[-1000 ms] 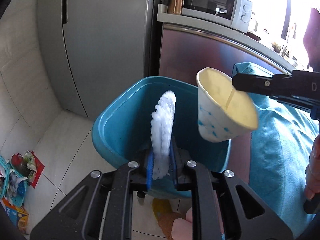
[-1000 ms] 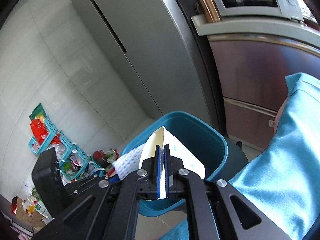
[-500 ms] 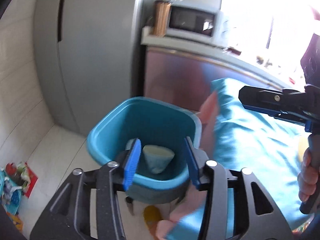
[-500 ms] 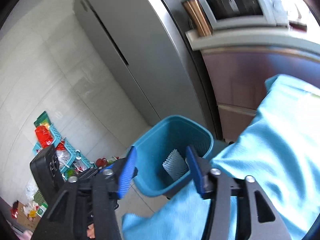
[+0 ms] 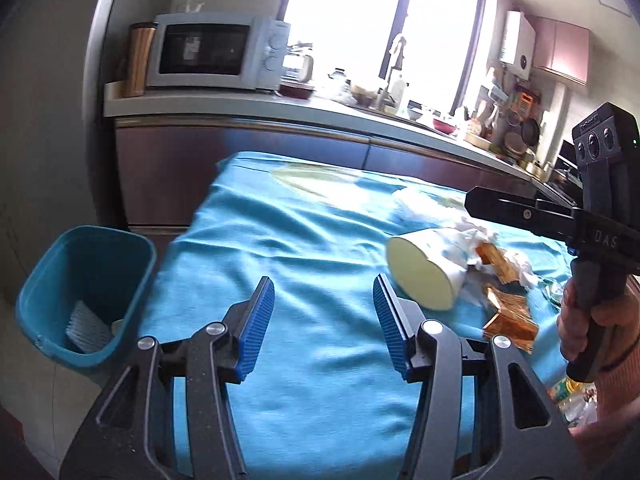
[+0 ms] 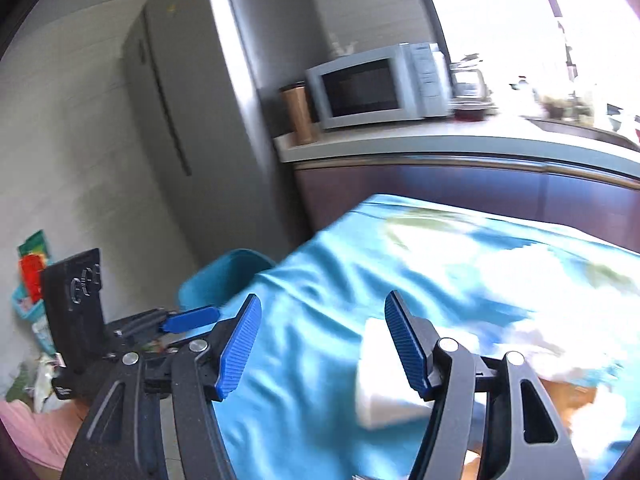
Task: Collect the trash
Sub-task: 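Grasp a dotted paper cup with the left tool while the right tool grasps a crumpled tissue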
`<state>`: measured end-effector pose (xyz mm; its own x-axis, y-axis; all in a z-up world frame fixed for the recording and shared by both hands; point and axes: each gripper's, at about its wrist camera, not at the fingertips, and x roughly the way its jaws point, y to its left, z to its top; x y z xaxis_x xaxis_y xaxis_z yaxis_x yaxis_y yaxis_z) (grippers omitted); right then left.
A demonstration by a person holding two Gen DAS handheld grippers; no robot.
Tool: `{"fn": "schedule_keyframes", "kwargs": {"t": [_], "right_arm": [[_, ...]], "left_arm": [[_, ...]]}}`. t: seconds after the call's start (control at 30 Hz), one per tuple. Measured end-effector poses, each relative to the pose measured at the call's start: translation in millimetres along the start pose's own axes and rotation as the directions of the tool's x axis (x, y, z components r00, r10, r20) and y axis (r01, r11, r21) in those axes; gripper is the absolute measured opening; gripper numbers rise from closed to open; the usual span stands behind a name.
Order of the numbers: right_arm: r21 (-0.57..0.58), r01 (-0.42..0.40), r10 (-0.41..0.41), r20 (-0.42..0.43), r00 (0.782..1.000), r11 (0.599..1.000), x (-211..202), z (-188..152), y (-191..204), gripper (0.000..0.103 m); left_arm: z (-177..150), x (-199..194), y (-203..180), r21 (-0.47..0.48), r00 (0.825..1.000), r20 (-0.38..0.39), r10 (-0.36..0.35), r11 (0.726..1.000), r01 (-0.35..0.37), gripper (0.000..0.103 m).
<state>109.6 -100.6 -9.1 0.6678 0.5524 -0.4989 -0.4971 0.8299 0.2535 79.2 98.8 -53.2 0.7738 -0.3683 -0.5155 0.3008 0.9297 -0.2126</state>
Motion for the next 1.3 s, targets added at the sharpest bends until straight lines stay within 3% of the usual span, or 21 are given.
{"fn": "schedule_keyframes", "kwargs": {"t": [0.2,0.3,0.63,0.87,0.97,1.23,1.3], "right_arm": [[0.062,0.19,-0.189,-0.01,0.982,0.98,-34,-18,-58,0.062],[0.087,0.234,-0.233,-0.021,0.972,0.968,-35,-20,-82,0.062],[0.081,0.287,-0.28,-0.087,0.956,0.955,-13,-26,-110,0.062],[0.095,0.29,-0.28,-0.106,0.954,0.952,-8,-29,-113,0.061],[0.093,0.292,-0.281,-0.118,0.952,0.952,-5,-30,-114,0.057],[0.111,0.283,-0.269,-0.125,0.955,0.953,-7,-33,-119,0.022],[0.111,0.276,-0.262,-0.122,0.957,0.955,-8,-33,-118,0.02]], "left_arm": [[-3,32,-49,0.016,0.991,-0.067,-0.115,0.993,0.117,0.056],[-3,45,-61,0.007,0.984,-0.093,-0.154,0.988,0.156,0.057],[3,79,-74,-0.051,0.963,-0.162,-0.215,0.976,0.21,0.055],[4,94,-75,-0.093,0.948,-0.189,-0.256,0.966,0.242,0.036],[4,96,-76,-0.099,0.945,-0.192,-0.265,0.963,0.25,0.024],[4,96,-73,-0.104,0.945,-0.187,-0.269,0.962,0.253,0.009],[4,94,-73,-0.103,0.946,-0.181,-0.269,0.962,0.254,0.008]]}}
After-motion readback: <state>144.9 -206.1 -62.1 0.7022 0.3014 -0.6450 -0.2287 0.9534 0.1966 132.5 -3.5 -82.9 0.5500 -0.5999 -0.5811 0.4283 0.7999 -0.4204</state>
